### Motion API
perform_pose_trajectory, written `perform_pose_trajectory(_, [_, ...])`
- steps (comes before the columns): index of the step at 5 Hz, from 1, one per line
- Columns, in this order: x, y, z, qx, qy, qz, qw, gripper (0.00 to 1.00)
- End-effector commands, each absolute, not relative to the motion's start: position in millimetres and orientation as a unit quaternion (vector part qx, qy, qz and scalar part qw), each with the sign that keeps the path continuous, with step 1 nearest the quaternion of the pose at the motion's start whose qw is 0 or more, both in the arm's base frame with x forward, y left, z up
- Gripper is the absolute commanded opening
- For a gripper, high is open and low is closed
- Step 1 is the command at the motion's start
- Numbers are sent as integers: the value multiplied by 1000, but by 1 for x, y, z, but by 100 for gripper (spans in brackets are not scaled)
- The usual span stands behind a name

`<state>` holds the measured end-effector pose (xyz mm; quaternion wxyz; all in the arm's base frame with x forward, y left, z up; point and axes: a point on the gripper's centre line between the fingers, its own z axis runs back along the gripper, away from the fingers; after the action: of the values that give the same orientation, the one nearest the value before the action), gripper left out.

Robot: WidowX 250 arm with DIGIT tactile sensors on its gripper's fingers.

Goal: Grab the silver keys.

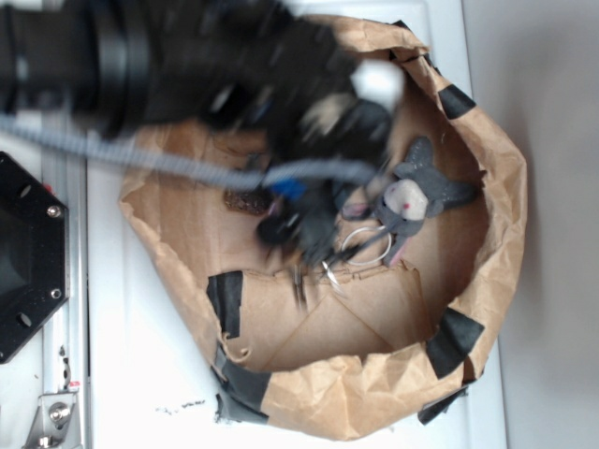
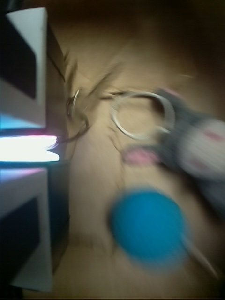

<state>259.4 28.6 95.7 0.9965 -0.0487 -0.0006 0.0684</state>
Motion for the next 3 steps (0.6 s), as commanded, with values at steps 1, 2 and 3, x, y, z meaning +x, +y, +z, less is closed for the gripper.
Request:
perform_pose_trajectory(1, [282,53,190,11,-33,175,984,0])
perform_pose_trajectory(2, [274,35,184,30,-39,141,989,0])
perform_pose_trajectory(3, [267,24,184,24,-44,131,990,0])
